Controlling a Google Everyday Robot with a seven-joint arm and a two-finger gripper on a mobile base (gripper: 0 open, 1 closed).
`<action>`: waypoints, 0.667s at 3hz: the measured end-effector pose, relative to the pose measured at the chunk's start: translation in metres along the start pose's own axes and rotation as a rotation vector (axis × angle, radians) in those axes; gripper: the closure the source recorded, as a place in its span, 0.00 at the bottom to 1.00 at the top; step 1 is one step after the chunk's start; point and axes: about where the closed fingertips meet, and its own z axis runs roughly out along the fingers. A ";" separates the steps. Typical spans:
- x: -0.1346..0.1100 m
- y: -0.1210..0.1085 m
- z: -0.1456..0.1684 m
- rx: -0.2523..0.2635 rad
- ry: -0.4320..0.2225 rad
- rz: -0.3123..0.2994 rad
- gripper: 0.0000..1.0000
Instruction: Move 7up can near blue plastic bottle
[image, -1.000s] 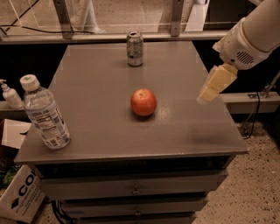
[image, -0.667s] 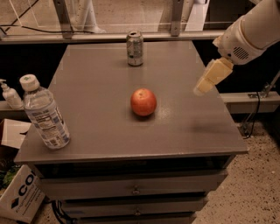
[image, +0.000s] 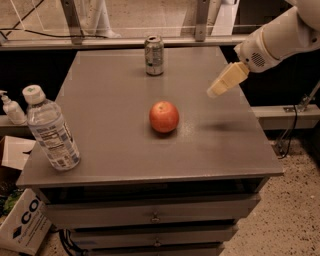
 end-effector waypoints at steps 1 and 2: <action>-0.017 -0.002 0.031 -0.018 -0.093 0.035 0.00; -0.041 -0.003 0.059 -0.021 -0.189 0.050 0.00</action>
Offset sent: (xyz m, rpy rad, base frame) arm 0.0654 0.0808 -0.0193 0.2807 -0.1132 0.0233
